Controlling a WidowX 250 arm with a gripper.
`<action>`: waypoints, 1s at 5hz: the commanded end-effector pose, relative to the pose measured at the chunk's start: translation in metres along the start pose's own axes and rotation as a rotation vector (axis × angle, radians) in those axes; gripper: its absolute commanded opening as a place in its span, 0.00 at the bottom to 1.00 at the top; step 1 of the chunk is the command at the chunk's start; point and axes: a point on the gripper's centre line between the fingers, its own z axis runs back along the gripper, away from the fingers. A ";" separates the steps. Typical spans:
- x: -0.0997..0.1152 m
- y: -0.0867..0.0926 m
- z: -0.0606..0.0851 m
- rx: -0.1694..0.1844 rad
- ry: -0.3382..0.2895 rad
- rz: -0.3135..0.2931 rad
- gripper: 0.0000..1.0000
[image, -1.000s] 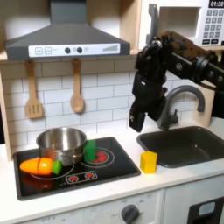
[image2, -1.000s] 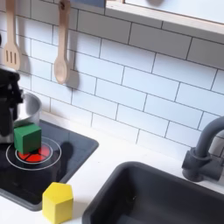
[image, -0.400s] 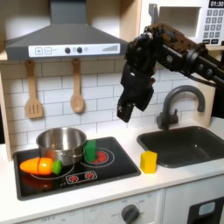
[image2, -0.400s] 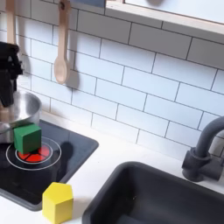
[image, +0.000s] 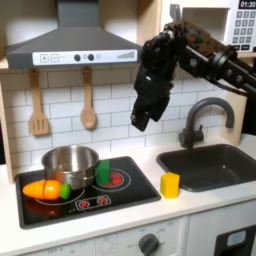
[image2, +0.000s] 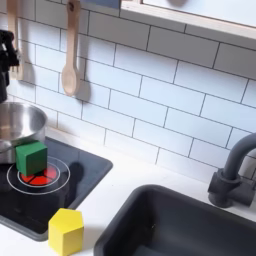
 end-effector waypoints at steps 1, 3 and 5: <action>0.004 0.001 0.004 -0.007 -0.034 -0.001 0.00; 0.013 -0.005 0.006 -0.055 -0.077 0.000 0.00; 0.033 -0.005 0.004 -0.065 -0.134 0.024 0.00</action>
